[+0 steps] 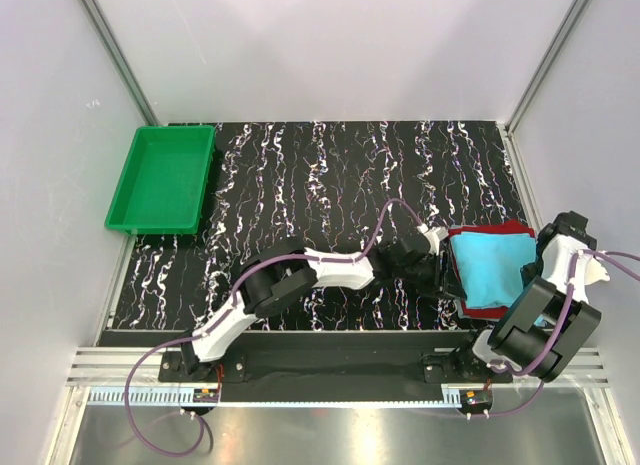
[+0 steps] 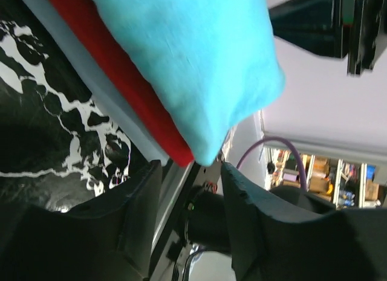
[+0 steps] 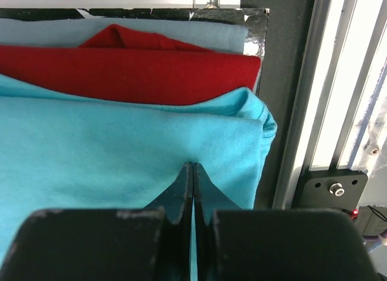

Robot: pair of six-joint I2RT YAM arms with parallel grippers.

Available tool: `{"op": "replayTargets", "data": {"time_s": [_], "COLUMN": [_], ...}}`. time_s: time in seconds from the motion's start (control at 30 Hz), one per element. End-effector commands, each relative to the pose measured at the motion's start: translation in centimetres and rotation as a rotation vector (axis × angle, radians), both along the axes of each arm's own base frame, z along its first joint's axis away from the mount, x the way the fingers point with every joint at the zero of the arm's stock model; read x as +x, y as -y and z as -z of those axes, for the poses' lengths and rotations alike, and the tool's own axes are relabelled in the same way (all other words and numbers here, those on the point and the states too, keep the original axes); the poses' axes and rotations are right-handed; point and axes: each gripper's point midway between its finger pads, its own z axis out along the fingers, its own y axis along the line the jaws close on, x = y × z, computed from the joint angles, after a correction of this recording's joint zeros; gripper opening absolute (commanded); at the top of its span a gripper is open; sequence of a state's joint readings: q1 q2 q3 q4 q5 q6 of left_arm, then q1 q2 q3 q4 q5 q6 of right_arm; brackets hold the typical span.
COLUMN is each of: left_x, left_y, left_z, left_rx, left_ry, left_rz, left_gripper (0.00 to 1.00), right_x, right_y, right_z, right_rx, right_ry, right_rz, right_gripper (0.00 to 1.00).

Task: Fold and stack the t-shirts
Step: Reset both grippers

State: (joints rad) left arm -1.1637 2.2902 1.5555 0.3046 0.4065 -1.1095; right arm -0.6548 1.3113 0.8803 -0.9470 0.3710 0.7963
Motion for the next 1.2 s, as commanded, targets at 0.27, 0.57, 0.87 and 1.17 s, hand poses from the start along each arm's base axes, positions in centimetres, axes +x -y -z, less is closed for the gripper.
{"op": "replayTargets", "data": {"time_s": [0.27,0.57,0.87,1.17], "left_x": [-1.2,-0.9,-0.7,-0.9], "left_y": [2.8,2.0,1.5,3.0], "left_z": [-0.1,-3.1,-5.9,-4.5], "left_rx": [-0.107,-0.158,-0.168,-0.198], "left_ry": [-0.056,0.019,0.029,-0.050], "left_rz": [0.067,0.039,0.019,0.041], "left_gripper": [0.54,0.41,0.48,0.50], "right_x": [-0.1,0.5,1.0,1.2], "right_y": [1.7,2.0,2.4,2.7], "right_z": [1.6,1.3,0.7,0.7], "right_rx": [-0.045,-0.045,-0.038,-0.038], "right_ry": [-0.035,-0.020,-0.022,-0.022], "right_rz": [0.007,-0.018,-0.027,-0.016], "right_gripper": [0.00,0.00,0.00,0.00]}}
